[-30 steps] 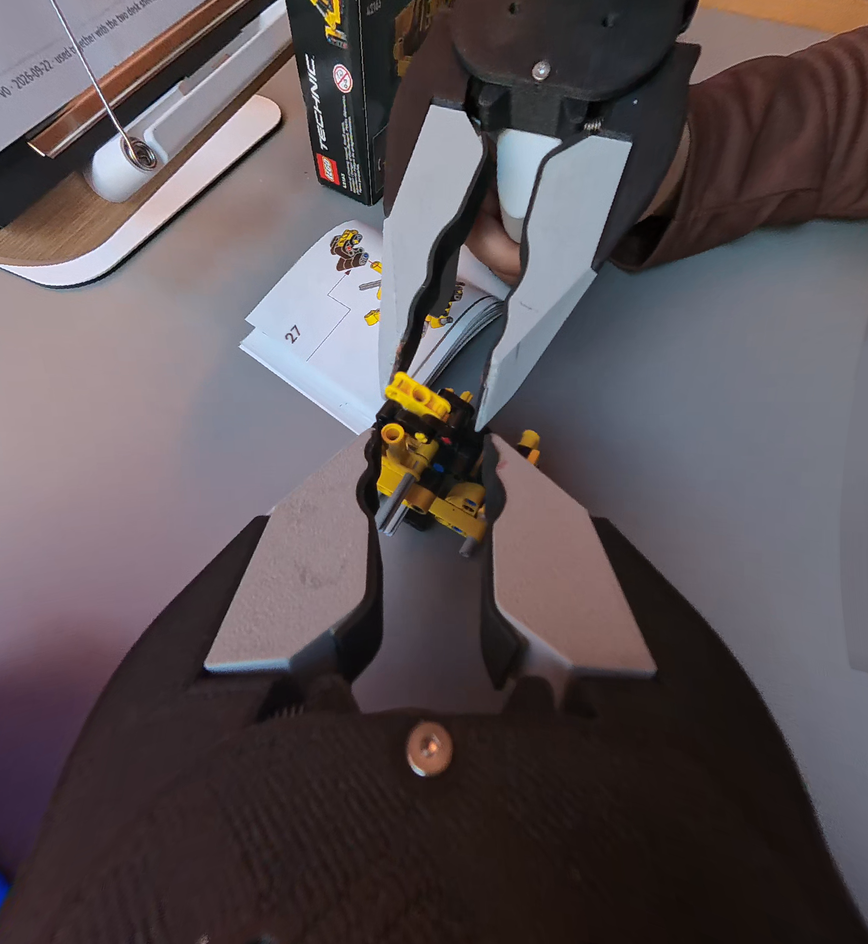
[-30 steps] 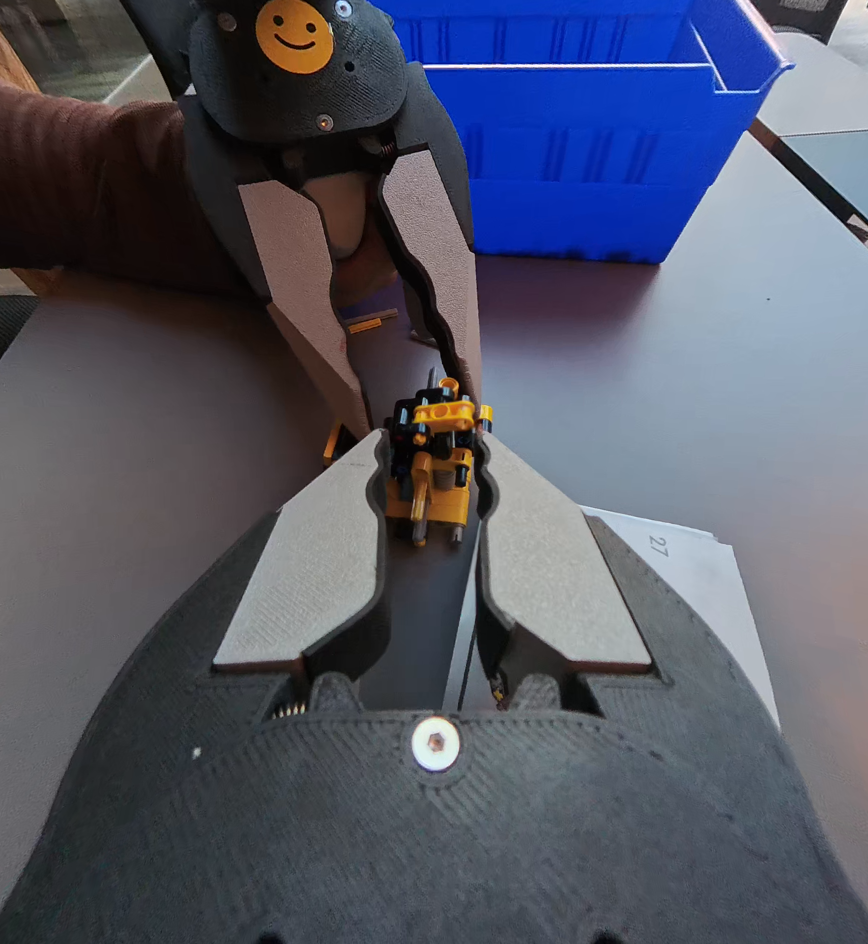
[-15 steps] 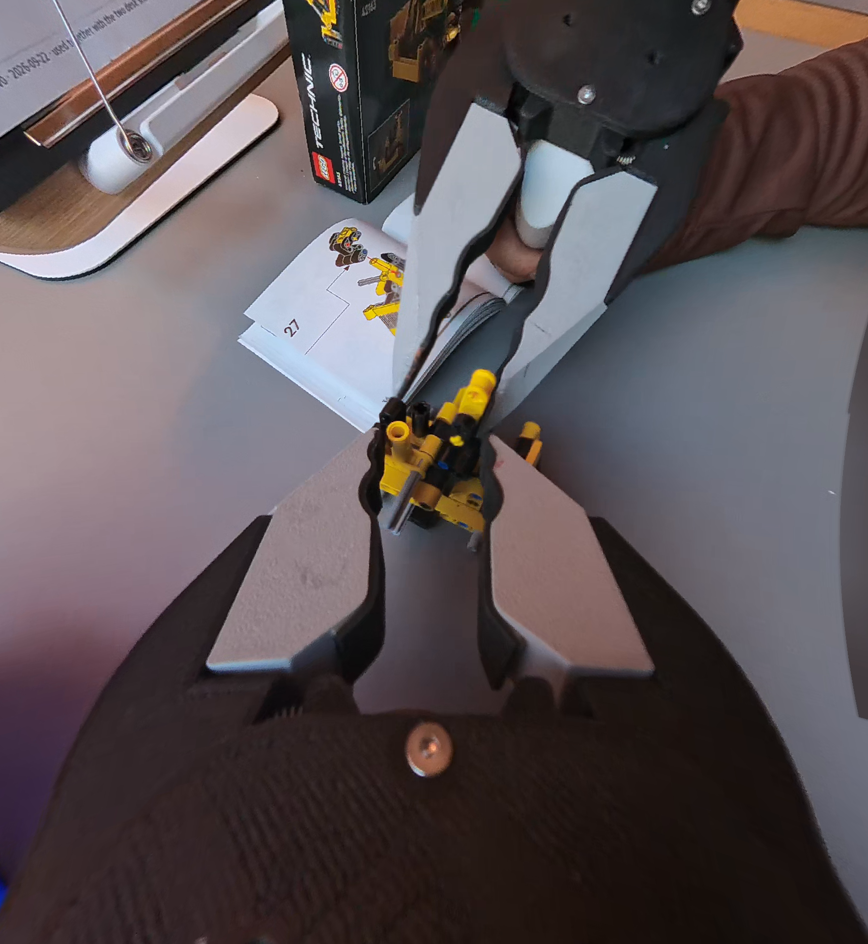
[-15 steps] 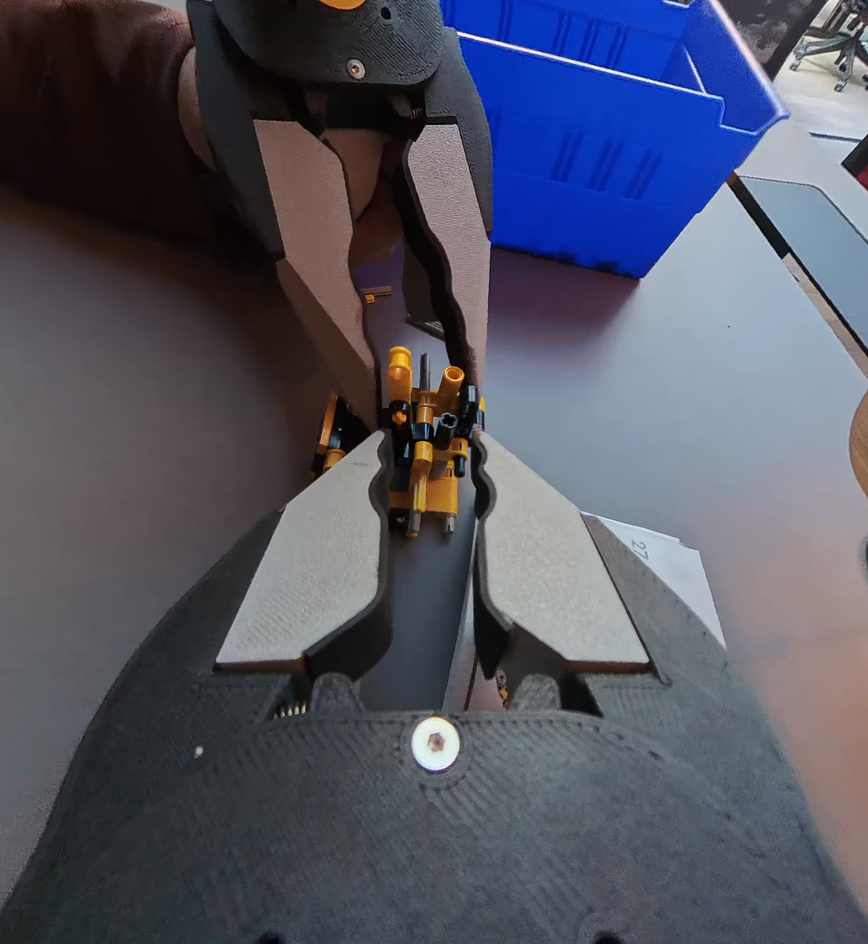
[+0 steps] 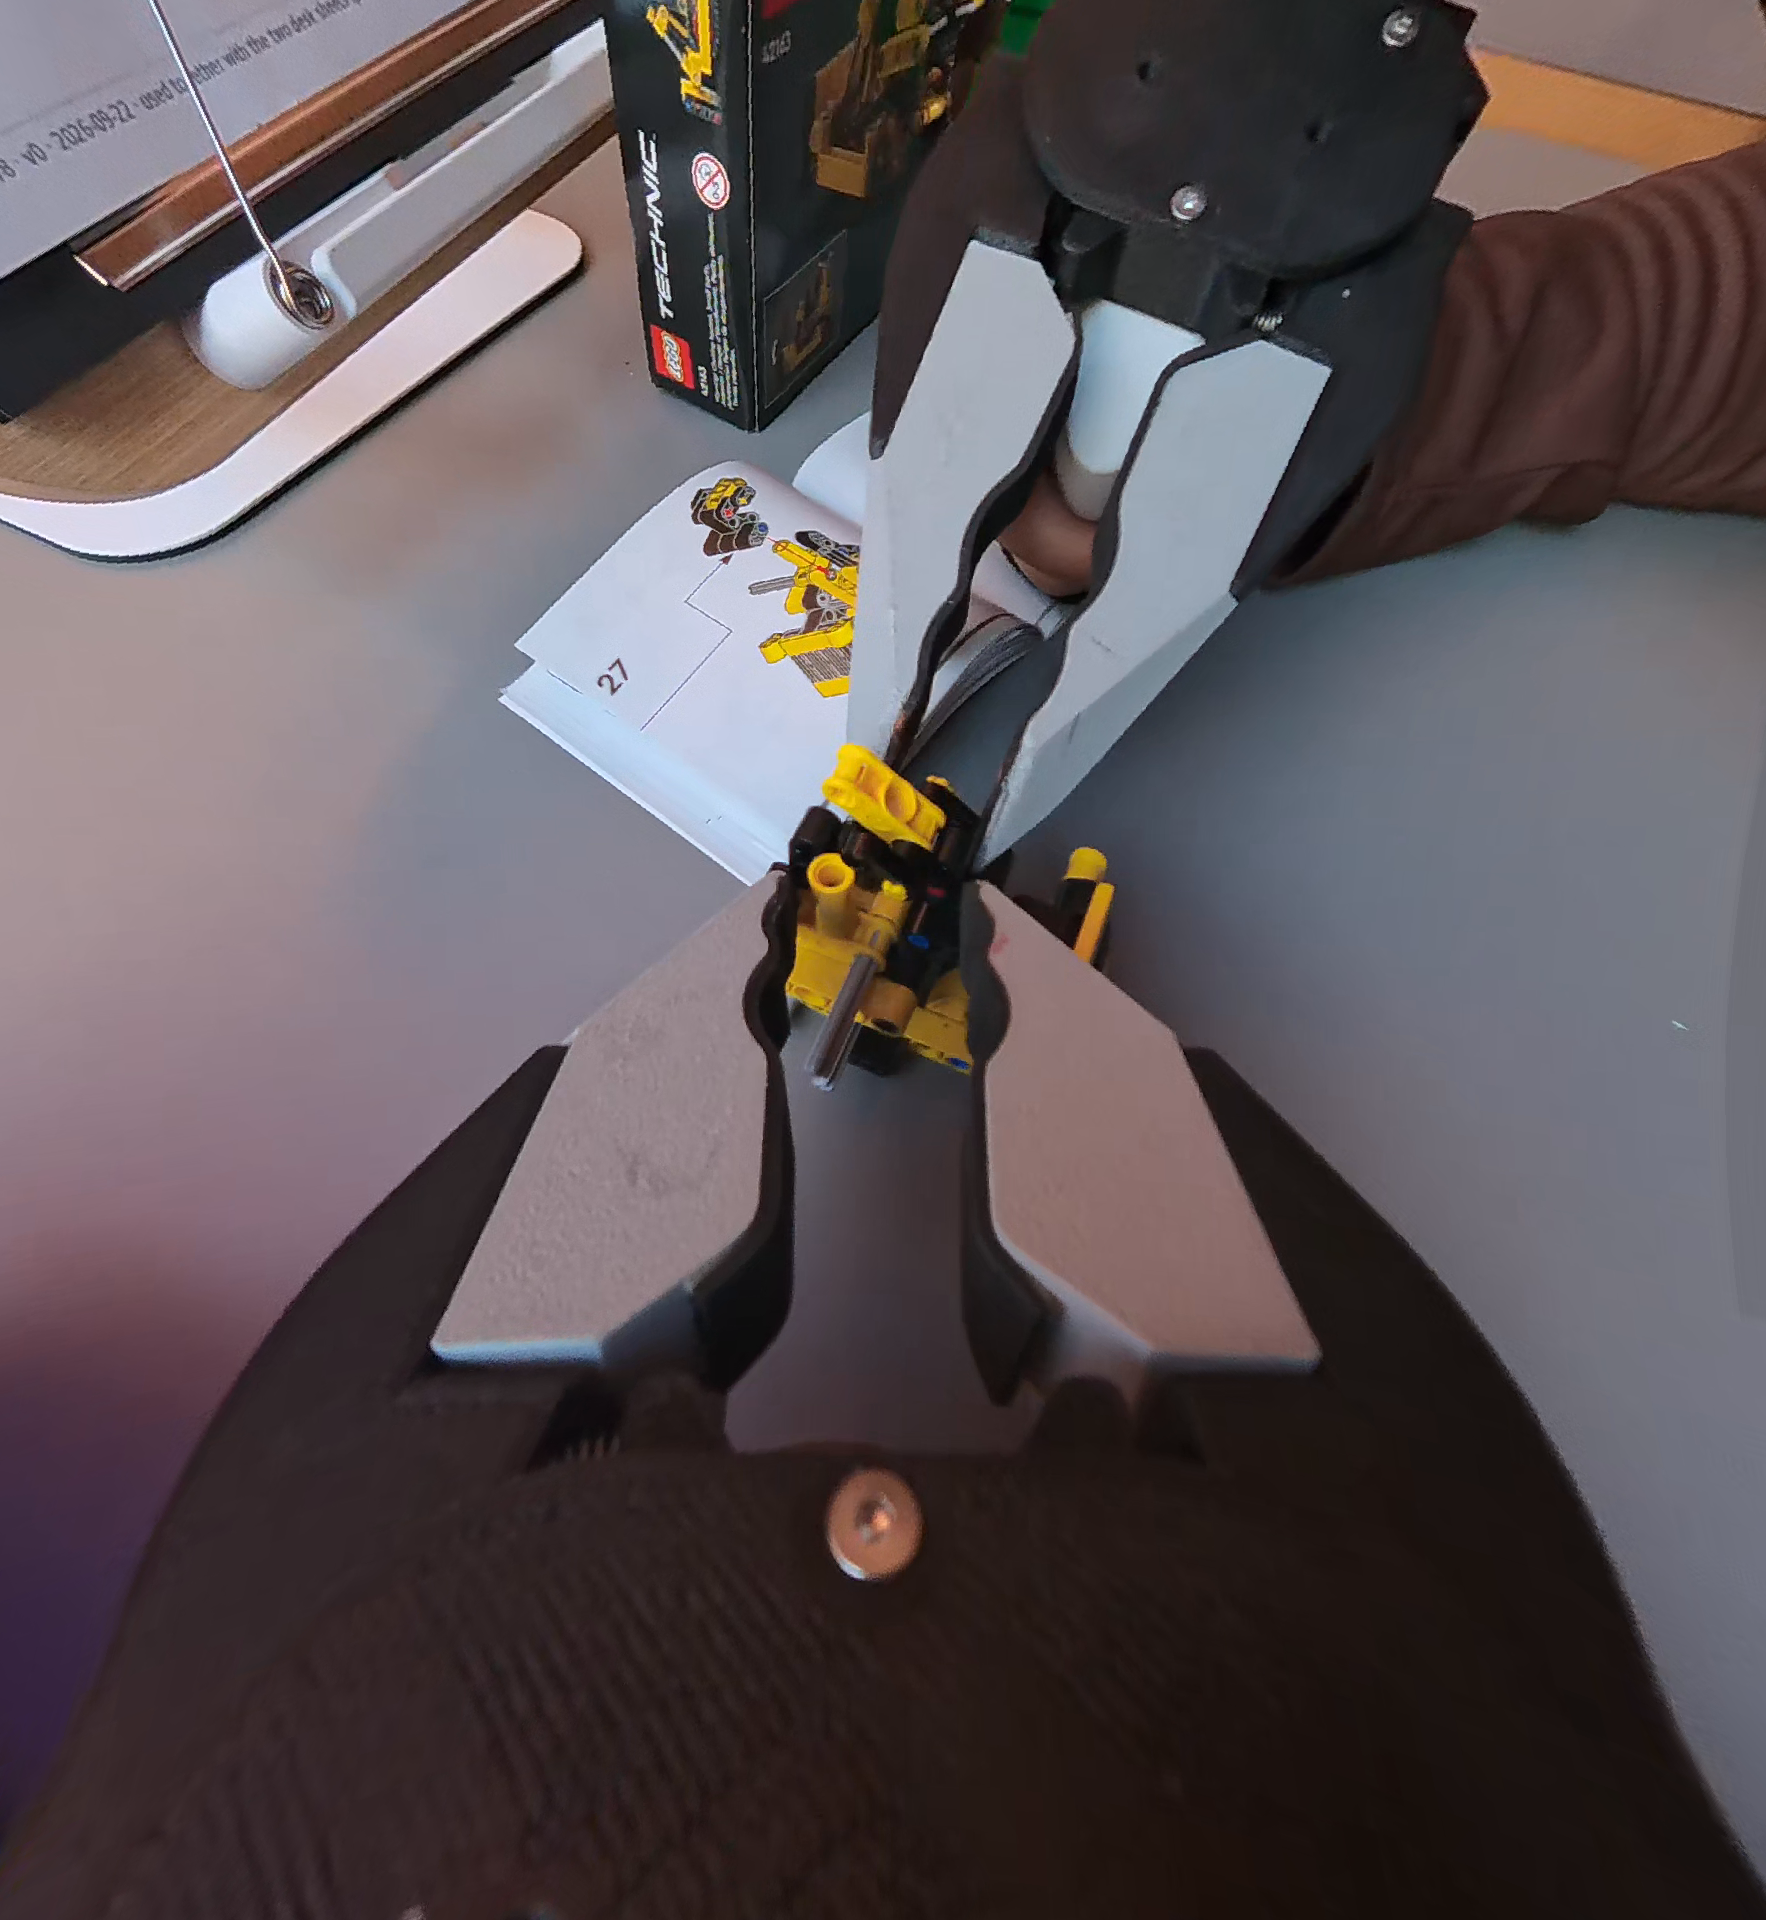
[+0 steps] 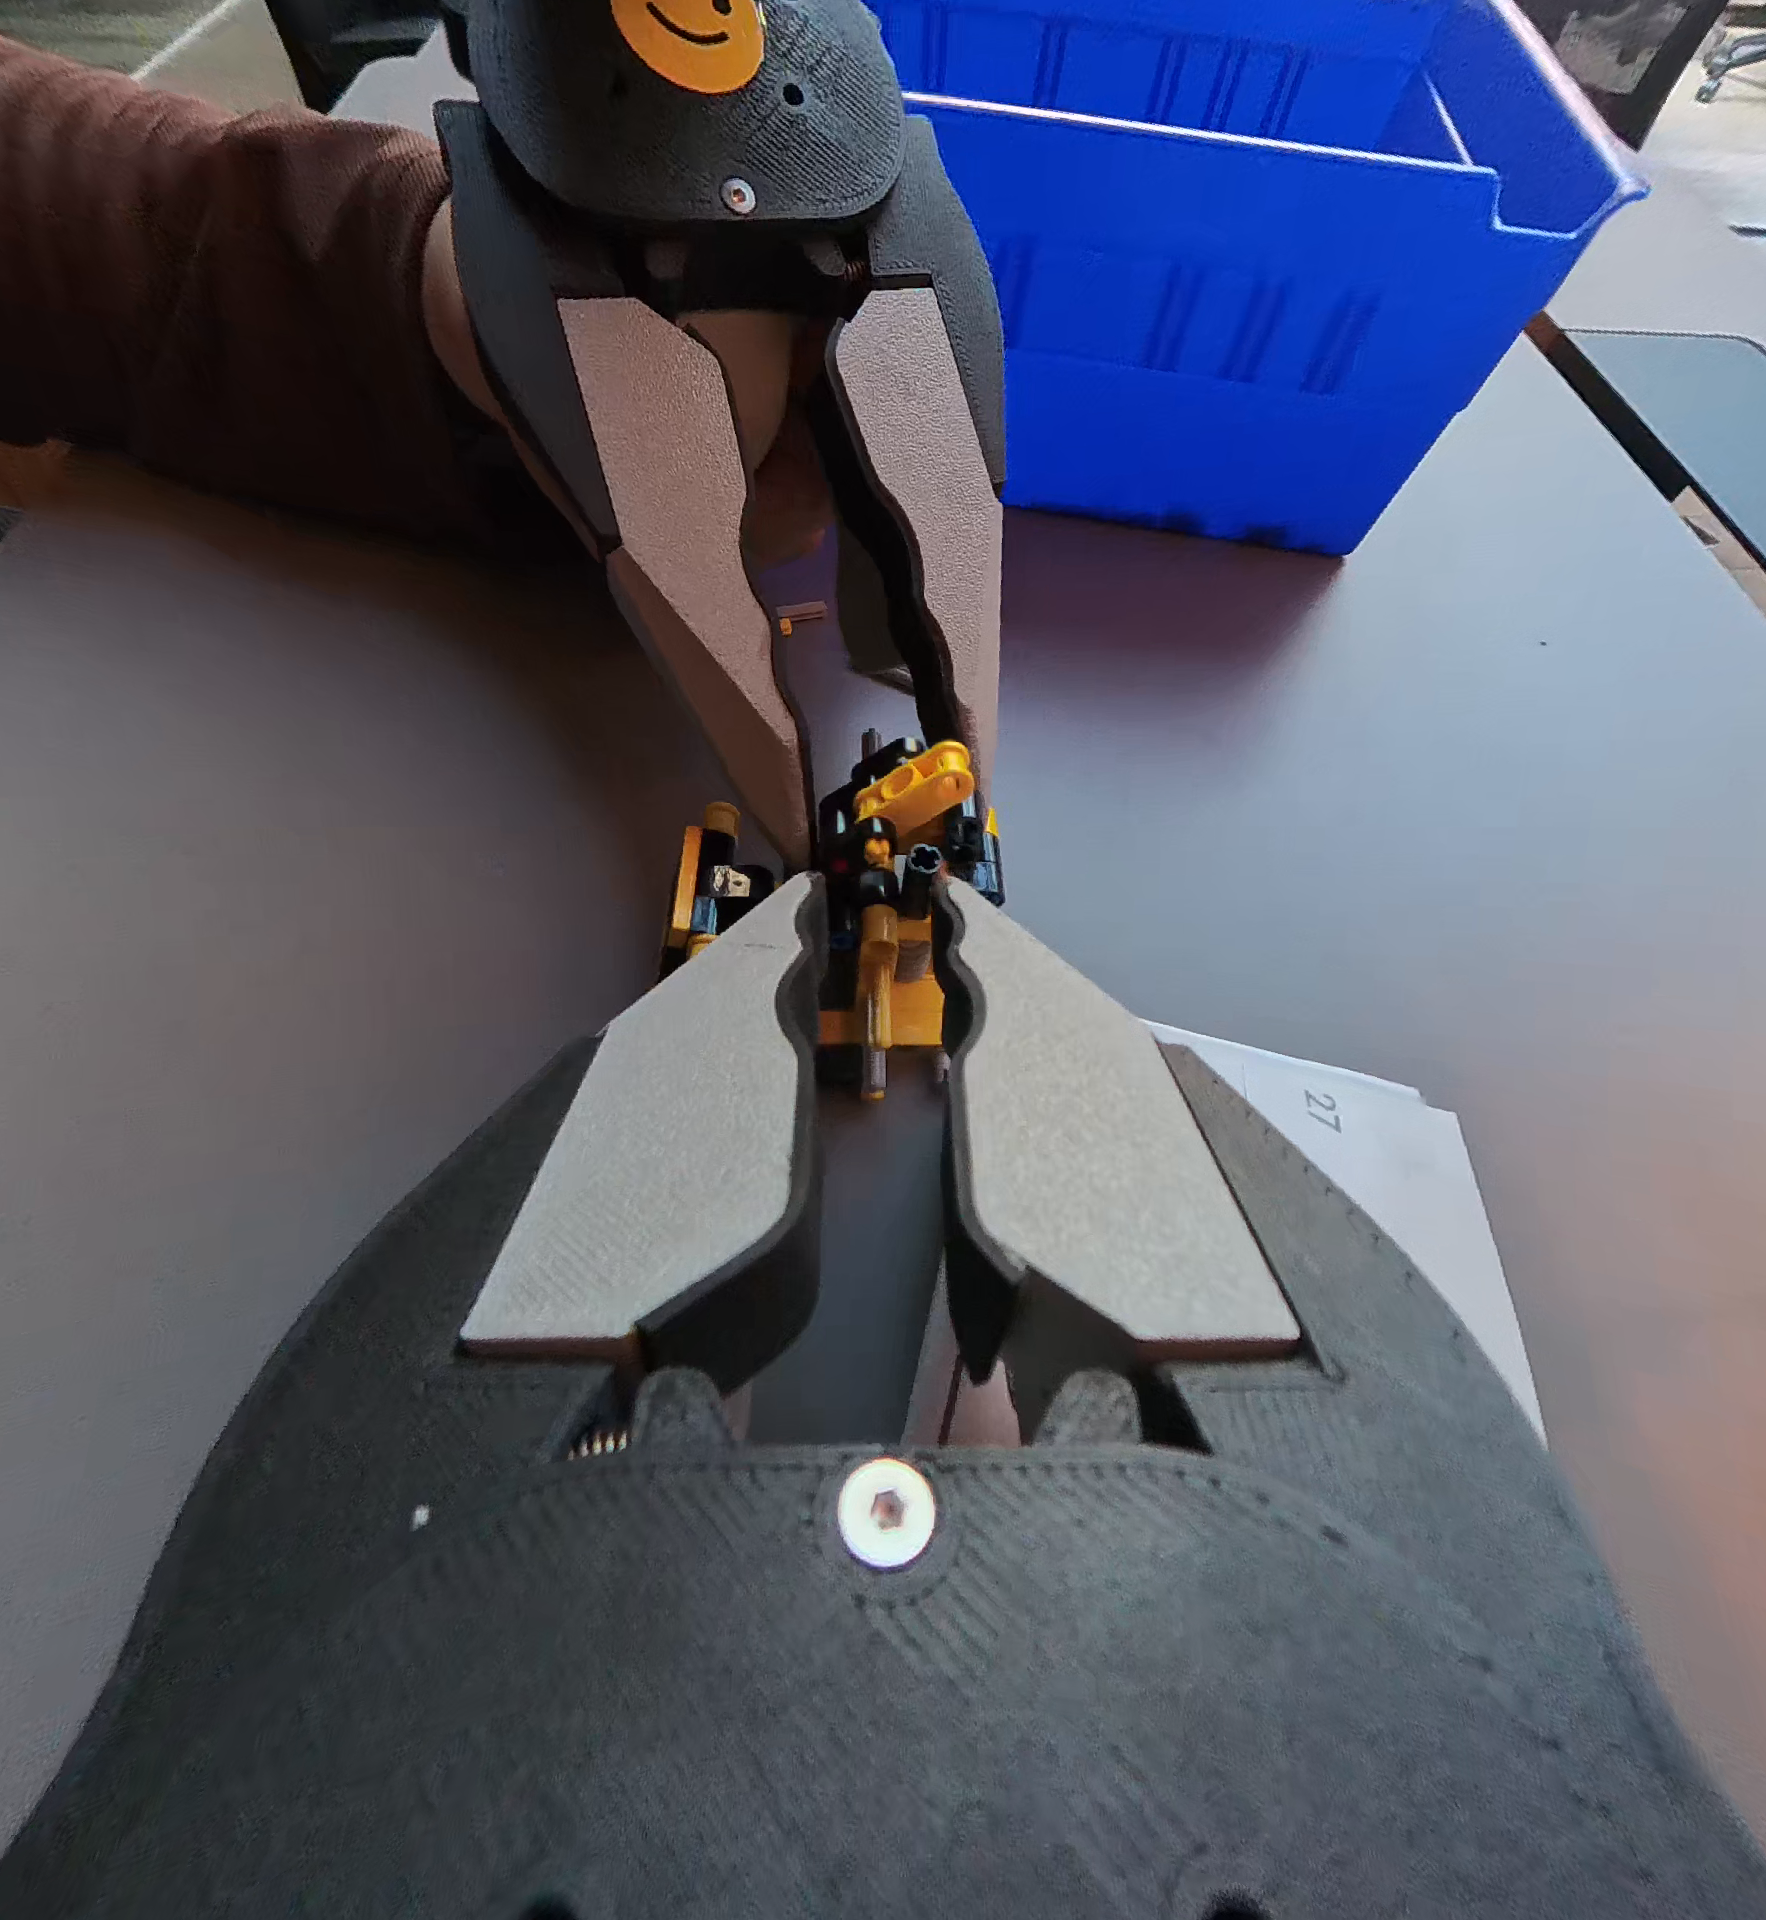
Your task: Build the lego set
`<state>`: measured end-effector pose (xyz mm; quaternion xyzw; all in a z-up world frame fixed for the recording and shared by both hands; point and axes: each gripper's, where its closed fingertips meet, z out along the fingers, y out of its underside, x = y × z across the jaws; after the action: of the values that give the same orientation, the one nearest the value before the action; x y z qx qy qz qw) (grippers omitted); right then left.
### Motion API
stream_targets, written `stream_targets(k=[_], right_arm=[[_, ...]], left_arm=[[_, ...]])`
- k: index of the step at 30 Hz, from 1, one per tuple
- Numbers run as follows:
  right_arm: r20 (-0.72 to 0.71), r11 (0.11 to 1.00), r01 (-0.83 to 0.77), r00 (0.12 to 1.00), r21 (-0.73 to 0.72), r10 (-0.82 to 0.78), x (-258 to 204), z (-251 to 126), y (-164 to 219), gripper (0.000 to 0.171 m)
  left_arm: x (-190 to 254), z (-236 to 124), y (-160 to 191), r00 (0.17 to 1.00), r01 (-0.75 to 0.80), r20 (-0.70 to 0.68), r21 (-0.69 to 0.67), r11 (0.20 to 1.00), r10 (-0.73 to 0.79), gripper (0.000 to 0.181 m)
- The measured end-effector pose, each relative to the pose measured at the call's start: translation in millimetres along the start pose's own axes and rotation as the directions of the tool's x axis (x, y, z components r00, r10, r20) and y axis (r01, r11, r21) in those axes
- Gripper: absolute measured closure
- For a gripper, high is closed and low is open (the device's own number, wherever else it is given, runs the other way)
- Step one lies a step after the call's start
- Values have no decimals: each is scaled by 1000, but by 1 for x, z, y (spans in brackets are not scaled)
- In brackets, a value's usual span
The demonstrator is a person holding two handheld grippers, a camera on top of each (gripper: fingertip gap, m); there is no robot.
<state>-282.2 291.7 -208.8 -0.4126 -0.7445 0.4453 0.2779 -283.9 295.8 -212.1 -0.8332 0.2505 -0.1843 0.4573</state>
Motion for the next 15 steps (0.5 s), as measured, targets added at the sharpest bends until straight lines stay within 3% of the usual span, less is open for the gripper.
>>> stream_targets(k=[7,15], right_arm=[[-18,1000,28,999,-1,-28,-1,0,0,150],[5,998,-51,999,43,51,8,-11,-2,145]], left_arm=[[0,1,0,998,-45,31,-11,999,46,153],[0,1,-1,1000,-3,14,7,1000,3,155]])
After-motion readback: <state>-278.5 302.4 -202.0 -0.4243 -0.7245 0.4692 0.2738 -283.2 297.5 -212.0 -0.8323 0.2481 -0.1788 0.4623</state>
